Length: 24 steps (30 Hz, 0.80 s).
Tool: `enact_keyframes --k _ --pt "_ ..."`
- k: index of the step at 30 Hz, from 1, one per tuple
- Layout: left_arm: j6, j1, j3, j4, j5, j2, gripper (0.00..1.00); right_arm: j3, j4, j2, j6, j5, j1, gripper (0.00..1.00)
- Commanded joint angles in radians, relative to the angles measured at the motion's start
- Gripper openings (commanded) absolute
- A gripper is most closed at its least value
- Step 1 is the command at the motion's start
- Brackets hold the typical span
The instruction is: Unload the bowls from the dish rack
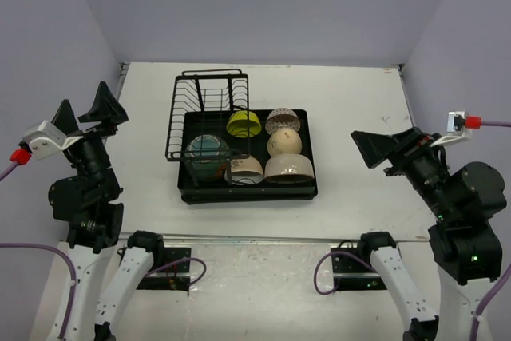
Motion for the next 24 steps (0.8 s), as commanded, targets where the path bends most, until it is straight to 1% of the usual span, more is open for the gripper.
enact_keyframes --k 1,3,5,6,7,8,9,10,11,12,13,15,16,17,19,20,22,24 --pt "0.000 0.009 0.049 -0.067 0.013 0.001 1.00 0.033 -0.104 -0.018 -0.065 0.080 -0.002 0.99" --pt "-0.019 0.009 0.053 -0.090 0.005 0.002 1.00 -0.005 -0.087 -0.067 -0.068 0.052 -0.002 0.99" --pt "-0.043 0.009 0.058 -0.108 -0.034 0.008 1.00 -0.039 -0.084 -0.090 -0.021 0.041 -0.002 0.99" --pt "-0.094 0.008 0.064 -0.145 -0.094 0.019 1.00 -0.048 -0.103 -0.101 0.031 0.041 -0.002 0.99" --pt "-0.123 0.009 0.082 -0.173 -0.123 0.027 1.00 -0.067 -0.111 -0.101 0.048 0.034 -0.002 0.99" --pt "-0.185 0.008 0.093 -0.240 -0.157 0.034 1.00 -0.078 -0.117 -0.101 0.072 0.009 -0.002 0.99" --pt "-0.219 0.009 0.106 -0.288 -0.223 0.049 1.00 -0.087 -0.148 -0.104 0.103 0.018 -0.002 0.99" --pt "-0.253 0.009 0.131 -0.334 -0.251 0.057 1.00 -0.139 -0.148 -0.117 0.204 0.029 -0.002 0.99" --pt "-0.289 0.008 0.142 -0.396 -0.272 0.065 1.00 -0.177 -0.133 -0.137 0.262 0.034 -0.002 0.99" --pt "-0.296 0.009 0.152 -0.414 -0.294 0.073 1.00 -0.214 -0.087 -0.195 0.315 0.044 -0.002 0.99" --pt "-0.303 0.009 0.162 -0.432 -0.298 0.073 1.00 -0.301 -0.069 -0.226 0.443 0.055 -0.002 0.99" --pt "-0.309 0.009 0.170 -0.469 -0.308 0.074 1.00 -0.390 -0.007 -0.292 0.609 0.084 -0.002 0.99" --pt "-0.322 0.009 0.185 -0.489 -0.314 0.076 1.00 -0.462 0.002 -0.349 0.646 0.100 -0.002 0.99" --pt "-0.341 0.009 0.196 -0.544 -0.329 0.080 1.00 -0.492 0.002 -0.372 0.681 0.118 -0.002 0.99" --pt "-0.431 0.009 0.243 -0.624 -0.361 0.108 1.00 -0.562 0.008 -0.407 0.732 0.135 -0.002 0.99" --pt "-0.479 0.009 0.259 -0.701 -0.364 0.135 1.00 -0.585 0.040 -0.414 0.744 0.126 -0.002 0.98" --pt "-0.523 0.009 0.296 -0.771 -0.357 0.157 1.00 -0.637 0.067 -0.429 0.755 0.106 -0.002 0.98" --pt "-0.554 0.009 0.297 -0.814 -0.326 0.168 1.00 -0.664 0.088 -0.446 0.790 0.103 -0.002 0.95"
